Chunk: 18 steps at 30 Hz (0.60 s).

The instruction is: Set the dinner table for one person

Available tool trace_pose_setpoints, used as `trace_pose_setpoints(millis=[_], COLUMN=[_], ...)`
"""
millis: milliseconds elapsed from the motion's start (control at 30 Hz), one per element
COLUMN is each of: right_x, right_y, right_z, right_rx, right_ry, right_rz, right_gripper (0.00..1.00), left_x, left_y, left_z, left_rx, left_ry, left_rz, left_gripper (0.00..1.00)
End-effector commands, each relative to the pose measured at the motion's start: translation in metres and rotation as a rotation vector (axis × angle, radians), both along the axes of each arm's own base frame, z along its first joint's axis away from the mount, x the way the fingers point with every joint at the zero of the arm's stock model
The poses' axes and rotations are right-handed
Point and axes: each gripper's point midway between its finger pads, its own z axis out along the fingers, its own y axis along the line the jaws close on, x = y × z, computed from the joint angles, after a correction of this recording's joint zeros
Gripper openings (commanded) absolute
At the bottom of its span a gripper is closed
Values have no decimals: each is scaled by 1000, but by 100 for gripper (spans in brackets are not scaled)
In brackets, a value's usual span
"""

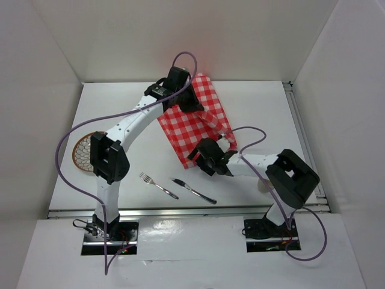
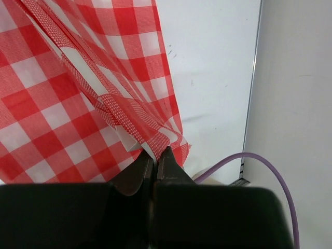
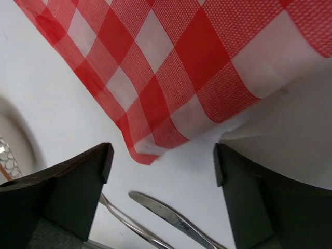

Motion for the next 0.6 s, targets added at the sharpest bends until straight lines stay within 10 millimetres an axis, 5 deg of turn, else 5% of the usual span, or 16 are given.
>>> trace_pose_setpoints(millis=[0, 100, 133, 300, 467, 567], right_x=[21, 26, 32, 46, 78, 106], right_y=[4, 7, 9, -23, -73, -105], right_z=[-1, -7, 0, 5, 42, 113], right_rx=[8, -32, -33, -217, -349, -386], right_ry=[-30, -26, -43, -82, -188, -399], right_rz=[-130, -139, -151, -198, -237, -240], right_gripper=[88, 74, 52, 0, 0, 0], left_x=[-2, -3, 0, 10, 23, 43], left_y=[6, 4, 9, 25, 52, 92], left_z=[0, 0, 0, 19, 40, 63], left_rx=[9, 3, 8, -5, -37, -71], left_ry=[10, 13, 8, -20, -55, -98], left_rz=[-20, -27, -24, 0, 30, 81], left_gripper=[0, 0, 0, 0, 0, 0])
